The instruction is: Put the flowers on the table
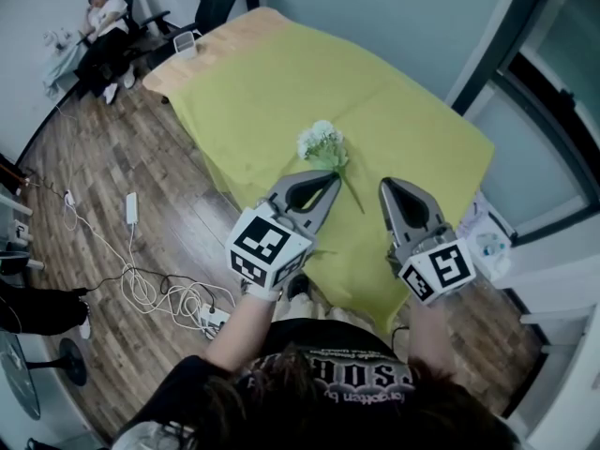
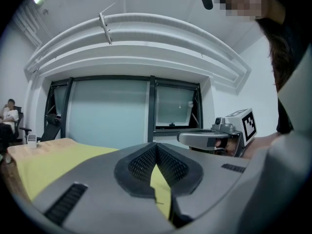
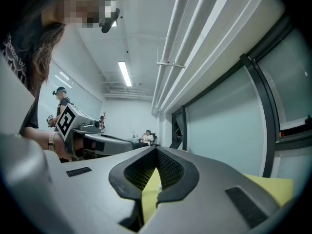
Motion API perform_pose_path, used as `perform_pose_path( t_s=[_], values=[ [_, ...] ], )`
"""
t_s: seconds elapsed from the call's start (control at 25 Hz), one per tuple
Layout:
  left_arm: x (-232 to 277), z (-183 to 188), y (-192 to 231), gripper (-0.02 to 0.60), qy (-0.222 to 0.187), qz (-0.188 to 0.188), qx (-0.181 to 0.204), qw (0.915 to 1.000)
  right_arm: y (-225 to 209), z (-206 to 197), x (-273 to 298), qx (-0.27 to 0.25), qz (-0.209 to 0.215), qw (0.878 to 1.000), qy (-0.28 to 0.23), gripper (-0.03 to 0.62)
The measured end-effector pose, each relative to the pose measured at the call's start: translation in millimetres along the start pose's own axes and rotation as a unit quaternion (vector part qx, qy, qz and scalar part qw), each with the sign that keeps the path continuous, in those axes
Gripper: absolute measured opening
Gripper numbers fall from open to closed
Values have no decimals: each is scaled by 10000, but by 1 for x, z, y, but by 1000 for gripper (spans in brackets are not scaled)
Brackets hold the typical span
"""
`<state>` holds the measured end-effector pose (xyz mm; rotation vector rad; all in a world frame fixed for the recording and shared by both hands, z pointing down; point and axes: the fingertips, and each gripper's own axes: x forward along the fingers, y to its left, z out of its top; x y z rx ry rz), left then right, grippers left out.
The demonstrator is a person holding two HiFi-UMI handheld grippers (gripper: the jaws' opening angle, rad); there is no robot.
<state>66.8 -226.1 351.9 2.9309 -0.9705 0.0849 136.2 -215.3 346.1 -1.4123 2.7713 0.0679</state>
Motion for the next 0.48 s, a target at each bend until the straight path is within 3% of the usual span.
perform_pose_path(
  t_s=[0.48],
  values=[
    [-5,-1,1,-2,2,71,16,10000,0,0,-2,-50,-97,9999,20,31]
  ],
)
